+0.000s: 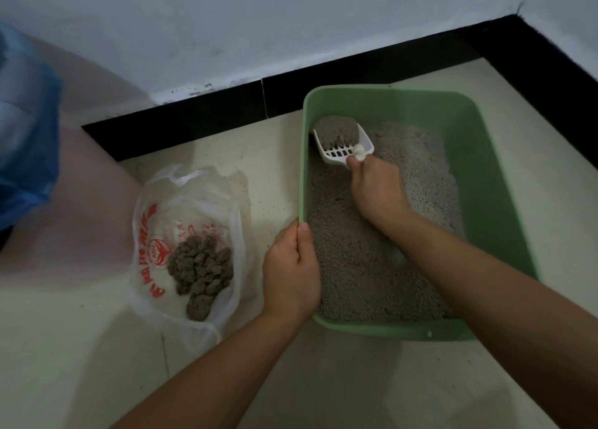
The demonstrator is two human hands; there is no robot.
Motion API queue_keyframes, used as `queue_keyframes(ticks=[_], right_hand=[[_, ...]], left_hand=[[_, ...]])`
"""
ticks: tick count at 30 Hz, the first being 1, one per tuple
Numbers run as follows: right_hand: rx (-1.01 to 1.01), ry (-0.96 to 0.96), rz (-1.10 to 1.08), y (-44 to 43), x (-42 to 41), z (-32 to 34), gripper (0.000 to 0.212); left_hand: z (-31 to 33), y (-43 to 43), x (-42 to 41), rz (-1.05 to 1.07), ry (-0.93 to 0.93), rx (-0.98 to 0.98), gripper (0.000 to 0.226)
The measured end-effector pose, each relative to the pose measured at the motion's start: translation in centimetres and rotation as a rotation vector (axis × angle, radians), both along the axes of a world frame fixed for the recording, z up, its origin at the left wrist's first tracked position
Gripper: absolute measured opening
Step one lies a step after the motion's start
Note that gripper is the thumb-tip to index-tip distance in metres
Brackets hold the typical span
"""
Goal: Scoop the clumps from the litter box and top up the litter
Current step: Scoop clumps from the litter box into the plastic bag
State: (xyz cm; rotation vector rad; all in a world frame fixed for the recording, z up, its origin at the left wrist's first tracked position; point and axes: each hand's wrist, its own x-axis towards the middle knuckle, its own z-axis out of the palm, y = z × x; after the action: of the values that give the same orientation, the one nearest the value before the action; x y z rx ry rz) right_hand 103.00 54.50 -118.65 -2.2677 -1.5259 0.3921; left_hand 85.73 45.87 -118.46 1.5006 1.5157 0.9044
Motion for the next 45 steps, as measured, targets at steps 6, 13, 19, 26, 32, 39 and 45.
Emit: queue_keyframes(ticks=[6, 13, 19, 26, 32, 39, 45], right_hand=[[0.222, -0.016, 0.111, -2.9, 3.1, 2.0, 0.037], [0.261, -0.081, 0.196, -11.1, 6.7, 6.2, 0.031], [0.193, -0.142, 0.194, -18.5, 8.8, 6.2, 0.039], [0.166, -0.129, 0.19, -24.1, 9.6, 5.6, 0.041], [0.181, -0.096, 0.168, -24.5, 9.3, 5.6, 0.048], [0.194, -0.092, 0.182, -24.6, 9.0, 5.3, 0.047], [0.186, -0.089, 0.212, -24.3, 8.4, 5.5, 0.049]], left_hand=[[0.1, 0.1, -0.2, -0.009, 0.067, 0.017, 0.036], [0.6, 0.1, -0.1, -0.022, 0.156, 0.037, 0.036], [1.5, -0.3, 0.2, -0.02, 0.242, 0.045, 0.039], [1.5, -0.3, 0.4, 0.005, 0.321, 0.056, 0.037], [1.2, -0.3, 0.3, 0.001, 0.366, 0.058, 0.035], [1.6, -0.5, 0.4, 0.001, 0.395, 0.067, 0.036], [1.5, -0.3, 0.5, 0.012, 0.405, 0.061, 0.036]])
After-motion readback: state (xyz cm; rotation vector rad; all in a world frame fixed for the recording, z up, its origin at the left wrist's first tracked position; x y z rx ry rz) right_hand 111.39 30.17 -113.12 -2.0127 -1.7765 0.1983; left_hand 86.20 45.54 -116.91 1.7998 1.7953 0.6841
